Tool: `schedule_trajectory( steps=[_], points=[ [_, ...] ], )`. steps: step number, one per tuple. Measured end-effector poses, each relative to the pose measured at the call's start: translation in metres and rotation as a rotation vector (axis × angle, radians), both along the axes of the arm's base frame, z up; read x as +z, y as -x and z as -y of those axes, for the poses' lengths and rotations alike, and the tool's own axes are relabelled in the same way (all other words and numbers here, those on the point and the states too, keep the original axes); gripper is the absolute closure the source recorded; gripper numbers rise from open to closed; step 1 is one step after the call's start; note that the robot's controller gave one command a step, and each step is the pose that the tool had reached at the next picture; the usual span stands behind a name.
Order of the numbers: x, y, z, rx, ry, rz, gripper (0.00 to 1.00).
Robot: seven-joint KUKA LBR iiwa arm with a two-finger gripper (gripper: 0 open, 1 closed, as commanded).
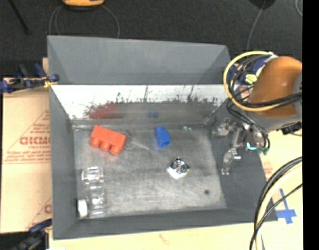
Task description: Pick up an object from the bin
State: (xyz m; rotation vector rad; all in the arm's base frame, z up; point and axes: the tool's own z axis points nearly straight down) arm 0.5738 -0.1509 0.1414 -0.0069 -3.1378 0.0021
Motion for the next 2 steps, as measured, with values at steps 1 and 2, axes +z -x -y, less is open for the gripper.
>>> schedule_trajectory(
  steps=[1,2],
  points=[
    [-0.029,0.02,-0.069,-0.133,-0.004,0.003,0.0],
    [-0.066,0.028,-0.101,0.057,0.003,0.014,0.0]
  ],
)
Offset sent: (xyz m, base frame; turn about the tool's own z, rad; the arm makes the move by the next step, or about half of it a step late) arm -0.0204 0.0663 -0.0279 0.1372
